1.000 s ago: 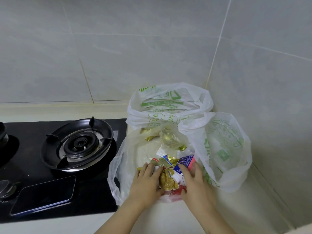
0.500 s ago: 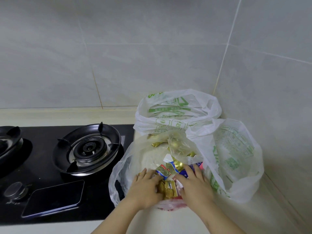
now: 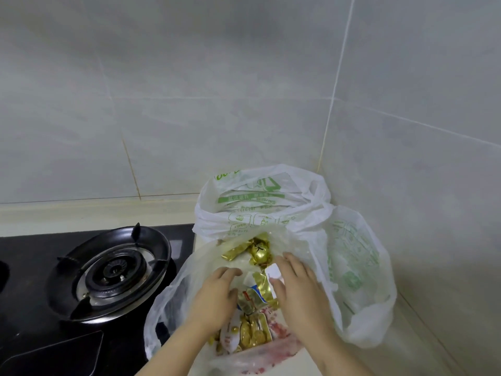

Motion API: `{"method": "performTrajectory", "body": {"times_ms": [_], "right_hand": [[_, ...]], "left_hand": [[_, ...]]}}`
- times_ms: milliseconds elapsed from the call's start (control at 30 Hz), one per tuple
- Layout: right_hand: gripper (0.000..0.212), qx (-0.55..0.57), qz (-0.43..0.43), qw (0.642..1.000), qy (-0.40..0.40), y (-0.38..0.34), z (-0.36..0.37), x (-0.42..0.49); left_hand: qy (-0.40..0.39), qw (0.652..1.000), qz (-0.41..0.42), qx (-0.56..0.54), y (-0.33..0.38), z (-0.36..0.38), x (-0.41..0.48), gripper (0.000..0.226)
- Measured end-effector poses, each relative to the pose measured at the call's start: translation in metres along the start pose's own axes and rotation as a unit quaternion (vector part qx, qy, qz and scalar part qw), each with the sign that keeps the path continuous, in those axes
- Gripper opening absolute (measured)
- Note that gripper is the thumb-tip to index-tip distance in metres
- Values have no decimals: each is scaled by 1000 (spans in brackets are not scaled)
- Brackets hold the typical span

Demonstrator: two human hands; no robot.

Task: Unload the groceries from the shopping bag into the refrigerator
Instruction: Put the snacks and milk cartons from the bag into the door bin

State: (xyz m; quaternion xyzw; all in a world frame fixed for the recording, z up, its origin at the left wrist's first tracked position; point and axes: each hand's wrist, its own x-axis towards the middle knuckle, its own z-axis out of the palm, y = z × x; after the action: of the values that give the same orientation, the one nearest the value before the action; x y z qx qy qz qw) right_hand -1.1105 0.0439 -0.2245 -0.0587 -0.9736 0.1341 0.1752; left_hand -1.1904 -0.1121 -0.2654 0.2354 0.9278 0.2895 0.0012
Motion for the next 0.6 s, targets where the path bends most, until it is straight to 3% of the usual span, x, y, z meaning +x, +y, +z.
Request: {"method": "performTrajectory", "body": {"times_ms": [300,367,500,600], "right_hand": [[40,56,77,995,29,10,-16,17],[40,61,81,995,25,14,-14,21],[40,73,95,992,-37,16,-7,21],[41,80,118,986,-83,15,-2,17]], "left_hand": [[140,984,109,29,8,-13,17,34],[96,988,95,80,12,-20,19,40],[-119,965,-41,230,15,-20,19,67],[-125,967,-32,219,20,-12,18,60]]}}
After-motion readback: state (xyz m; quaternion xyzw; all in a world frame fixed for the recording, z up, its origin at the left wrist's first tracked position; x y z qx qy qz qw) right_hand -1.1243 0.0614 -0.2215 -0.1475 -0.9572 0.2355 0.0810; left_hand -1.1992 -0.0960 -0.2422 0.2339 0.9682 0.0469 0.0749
